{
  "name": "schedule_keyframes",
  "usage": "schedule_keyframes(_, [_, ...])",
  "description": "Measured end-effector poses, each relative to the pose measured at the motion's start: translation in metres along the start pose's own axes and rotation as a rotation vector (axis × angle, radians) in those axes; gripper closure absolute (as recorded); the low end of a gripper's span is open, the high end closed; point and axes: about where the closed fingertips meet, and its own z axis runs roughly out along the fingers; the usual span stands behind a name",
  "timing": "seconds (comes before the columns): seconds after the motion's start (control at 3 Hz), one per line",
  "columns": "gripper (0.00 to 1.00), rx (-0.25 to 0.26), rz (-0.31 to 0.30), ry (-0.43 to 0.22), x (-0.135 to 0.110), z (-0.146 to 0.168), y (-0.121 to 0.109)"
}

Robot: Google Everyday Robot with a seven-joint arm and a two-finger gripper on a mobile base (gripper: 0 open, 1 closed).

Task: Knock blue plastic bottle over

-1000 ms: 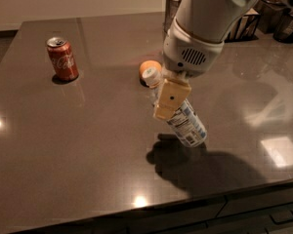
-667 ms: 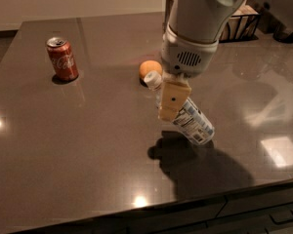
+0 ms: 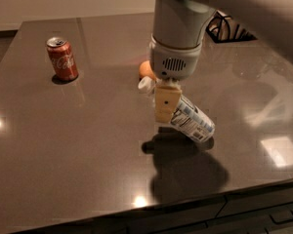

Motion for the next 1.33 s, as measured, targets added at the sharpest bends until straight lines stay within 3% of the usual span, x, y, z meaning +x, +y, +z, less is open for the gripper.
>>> schedule_keyframes(0.33, [0.35, -0.01, -0.023, 0.005, -0.013, 0.013, 0.003])
schedule_keyframes(0.67, [0.12, -0.019, -0.037, 0.004, -0.021, 0.021, 0.007])
schedule_keyframes(1.0, [0.0, -0.049, -0.048, -0.009, -0.03, 0.038, 0.019])
schedule_keyframes(1.33, [0.0, -0.049, -0.048, -0.009, -0.03, 0.038, 0.019])
